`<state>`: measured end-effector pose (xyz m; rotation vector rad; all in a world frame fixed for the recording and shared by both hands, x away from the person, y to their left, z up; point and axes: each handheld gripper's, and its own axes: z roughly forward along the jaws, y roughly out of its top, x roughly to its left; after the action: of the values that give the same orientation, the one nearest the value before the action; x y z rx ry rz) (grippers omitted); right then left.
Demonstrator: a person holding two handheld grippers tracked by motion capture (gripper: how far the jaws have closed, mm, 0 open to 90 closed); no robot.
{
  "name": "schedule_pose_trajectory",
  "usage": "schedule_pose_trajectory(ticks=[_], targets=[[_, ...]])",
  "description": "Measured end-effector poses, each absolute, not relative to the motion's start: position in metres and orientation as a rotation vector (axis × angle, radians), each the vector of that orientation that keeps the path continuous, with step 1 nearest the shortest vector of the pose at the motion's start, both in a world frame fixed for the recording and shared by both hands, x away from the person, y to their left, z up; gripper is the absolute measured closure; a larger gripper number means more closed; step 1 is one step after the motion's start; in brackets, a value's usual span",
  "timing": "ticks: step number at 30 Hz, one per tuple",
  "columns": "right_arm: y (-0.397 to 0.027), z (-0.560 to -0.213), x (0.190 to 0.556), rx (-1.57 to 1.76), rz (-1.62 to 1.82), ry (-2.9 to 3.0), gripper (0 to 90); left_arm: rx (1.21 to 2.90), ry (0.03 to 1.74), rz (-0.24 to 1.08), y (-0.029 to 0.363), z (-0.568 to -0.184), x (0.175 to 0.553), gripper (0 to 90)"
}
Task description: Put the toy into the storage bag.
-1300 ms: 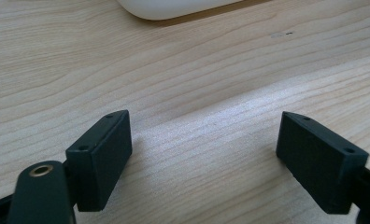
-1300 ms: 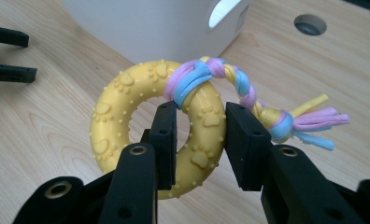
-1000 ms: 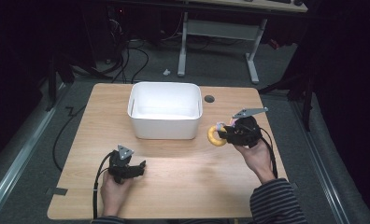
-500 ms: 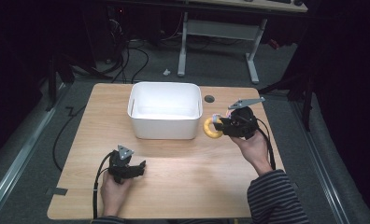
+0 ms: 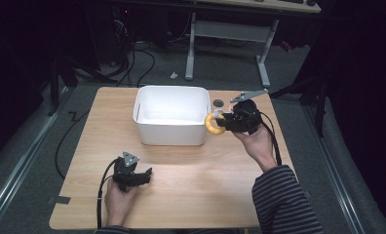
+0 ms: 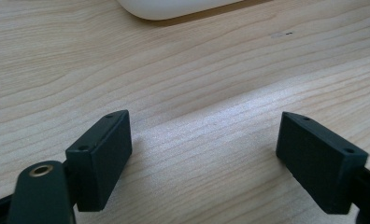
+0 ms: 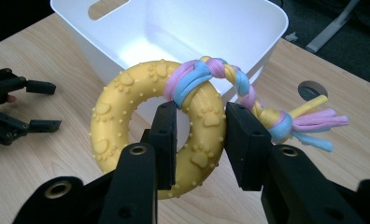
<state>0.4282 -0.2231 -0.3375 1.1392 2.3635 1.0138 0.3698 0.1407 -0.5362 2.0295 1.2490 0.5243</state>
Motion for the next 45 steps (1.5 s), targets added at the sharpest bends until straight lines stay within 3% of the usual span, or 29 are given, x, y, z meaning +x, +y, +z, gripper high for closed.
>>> schedule_pose_trajectory(ticks=[45], targets=[[-0.154,-0.335,0.487,1.069,0.895,2.396,66.1,2.031,1.249,0.526,0.141,-0.536,0.370,18.6]])
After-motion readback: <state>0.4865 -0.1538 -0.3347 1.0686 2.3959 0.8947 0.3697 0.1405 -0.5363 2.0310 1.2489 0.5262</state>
